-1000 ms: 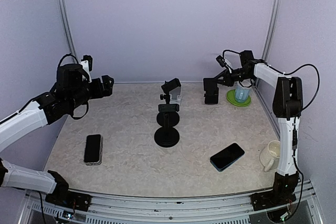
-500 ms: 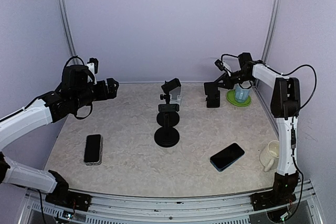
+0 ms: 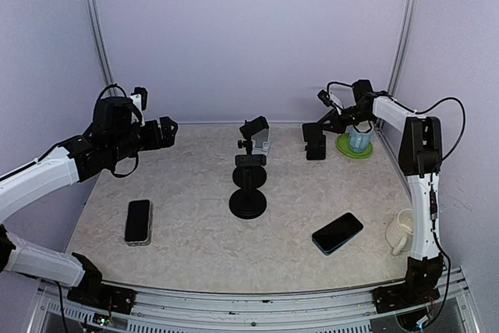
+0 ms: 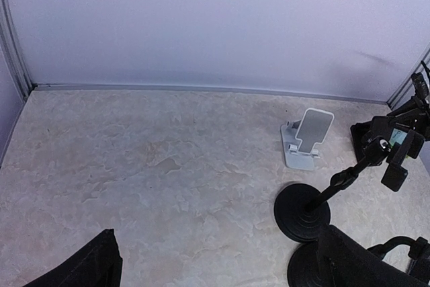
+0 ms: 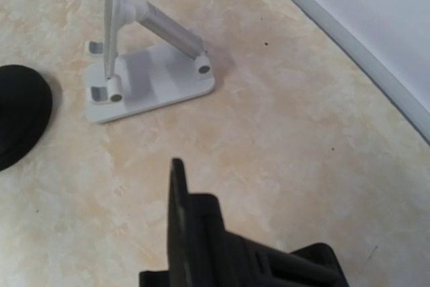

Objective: Place the phone on the phone stand
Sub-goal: Place the phone stand at the corner of the board.

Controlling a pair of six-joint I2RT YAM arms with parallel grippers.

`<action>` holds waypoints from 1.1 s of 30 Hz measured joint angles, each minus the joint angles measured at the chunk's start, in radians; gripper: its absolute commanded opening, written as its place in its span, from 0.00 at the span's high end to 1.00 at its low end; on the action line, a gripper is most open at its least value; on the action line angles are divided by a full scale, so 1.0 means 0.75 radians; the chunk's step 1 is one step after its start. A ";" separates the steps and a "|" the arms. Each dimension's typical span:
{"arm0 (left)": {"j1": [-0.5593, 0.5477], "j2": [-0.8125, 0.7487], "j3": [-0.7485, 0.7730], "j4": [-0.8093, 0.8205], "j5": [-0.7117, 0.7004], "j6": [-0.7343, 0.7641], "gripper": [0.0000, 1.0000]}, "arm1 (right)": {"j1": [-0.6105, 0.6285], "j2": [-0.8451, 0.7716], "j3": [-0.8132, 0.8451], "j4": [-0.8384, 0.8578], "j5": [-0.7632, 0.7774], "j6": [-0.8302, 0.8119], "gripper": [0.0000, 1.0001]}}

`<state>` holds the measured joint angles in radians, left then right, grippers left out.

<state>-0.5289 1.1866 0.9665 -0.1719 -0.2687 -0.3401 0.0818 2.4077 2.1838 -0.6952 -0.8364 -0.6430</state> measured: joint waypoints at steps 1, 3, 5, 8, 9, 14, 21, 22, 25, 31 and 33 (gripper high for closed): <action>0.000 0.001 0.000 0.001 0.000 -0.001 0.01 | 0.000 0.002 0.002 0.001 0.000 0.000 0.93; 0.000 0.003 0.000 0.001 0.001 -0.003 0.01 | 0.000 0.004 0.006 0.002 0.002 0.000 0.92; 0.000 0.008 0.001 0.001 0.001 -0.006 0.01 | 0.000 0.007 0.010 0.005 0.006 0.000 0.91; 0.000 0.013 0.001 0.001 0.002 -0.007 0.01 | 0.000 0.008 0.012 0.009 0.014 0.000 0.86; 0.000 0.013 0.001 0.001 0.002 -0.010 0.01 | 0.000 0.009 0.012 0.012 0.017 0.001 0.83; 0.000 0.013 0.002 0.001 0.004 -0.016 0.01 | 0.000 0.019 0.016 0.042 0.067 0.006 0.77; 0.000 0.013 0.003 0.001 0.004 -0.016 0.01 | -0.001 0.030 0.016 0.054 0.136 0.000 0.74; 0.000 0.013 0.005 0.001 0.004 -0.016 0.01 | -0.002 0.030 0.016 0.056 0.141 -0.001 0.72; 0.000 0.013 0.012 0.001 0.004 -0.016 0.01 | -0.003 0.030 0.016 0.060 0.156 -0.003 0.59; 0.000 0.017 0.036 0.001 0.004 -0.016 0.01 | -0.005 0.029 0.005 0.086 0.199 0.006 0.37; 0.000 0.017 0.042 -0.001 0.004 -0.016 0.01 | -0.005 0.028 -0.011 0.100 0.214 0.016 0.31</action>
<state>-0.5289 1.1995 0.9977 -0.1722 -0.2657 -0.3519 0.0780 2.4290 2.1754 -0.6205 -0.6758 -0.6312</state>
